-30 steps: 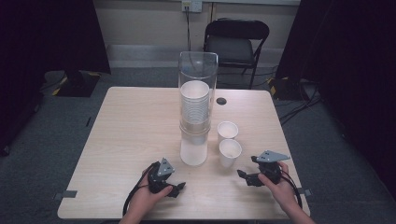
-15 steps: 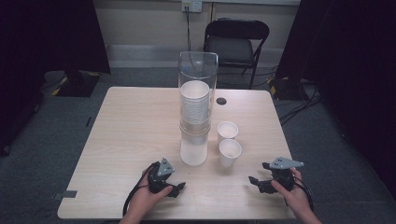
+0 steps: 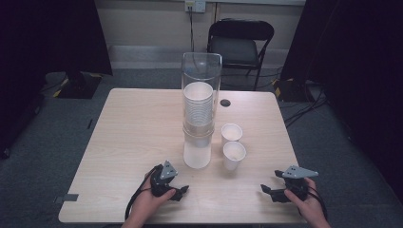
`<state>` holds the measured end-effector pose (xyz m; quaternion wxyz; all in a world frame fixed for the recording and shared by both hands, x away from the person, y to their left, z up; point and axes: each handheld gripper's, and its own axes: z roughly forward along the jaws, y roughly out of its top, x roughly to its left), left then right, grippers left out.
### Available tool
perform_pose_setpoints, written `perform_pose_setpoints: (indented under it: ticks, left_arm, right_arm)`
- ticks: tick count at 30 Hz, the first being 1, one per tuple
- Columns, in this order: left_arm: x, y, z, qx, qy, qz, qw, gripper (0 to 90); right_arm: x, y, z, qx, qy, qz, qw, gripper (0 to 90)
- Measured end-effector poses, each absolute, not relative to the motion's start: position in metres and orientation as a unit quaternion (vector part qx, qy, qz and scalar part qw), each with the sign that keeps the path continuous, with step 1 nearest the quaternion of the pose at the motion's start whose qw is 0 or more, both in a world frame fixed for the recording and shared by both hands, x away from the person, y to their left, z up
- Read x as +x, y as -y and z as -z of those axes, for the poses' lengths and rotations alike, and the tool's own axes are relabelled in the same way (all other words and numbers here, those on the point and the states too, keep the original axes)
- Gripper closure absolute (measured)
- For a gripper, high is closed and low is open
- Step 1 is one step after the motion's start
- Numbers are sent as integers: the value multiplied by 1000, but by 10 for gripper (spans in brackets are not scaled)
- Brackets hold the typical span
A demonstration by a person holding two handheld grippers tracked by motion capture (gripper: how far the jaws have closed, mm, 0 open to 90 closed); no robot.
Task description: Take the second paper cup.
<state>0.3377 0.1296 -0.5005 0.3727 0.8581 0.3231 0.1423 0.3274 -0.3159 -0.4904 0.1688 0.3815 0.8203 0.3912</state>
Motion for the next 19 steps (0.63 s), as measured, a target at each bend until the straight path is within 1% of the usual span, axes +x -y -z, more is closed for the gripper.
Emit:
perform_pose_setpoints:
  ticks: [5, 10, 12, 19]
  left_arm:
    - [338, -130, 500, 858, -323, -142, 373, 138]
    - [338, -130, 501, 858, -323, -142, 373, 138]
    - [338, -130, 501, 858, -323, -142, 373, 138]
    - [338, -130, 501, 858, -323, -142, 373, 138]
  right_arm:
    - [323, 322, 493, 381, -821, -387, 178, 146]
    - [320, 325, 498, 381, -824, -380, 179, 150]
    - [320, 325, 499, 381, -831, -367, 170, 149]
    - [320, 326, 499, 385, -830, -362, 175, 143]
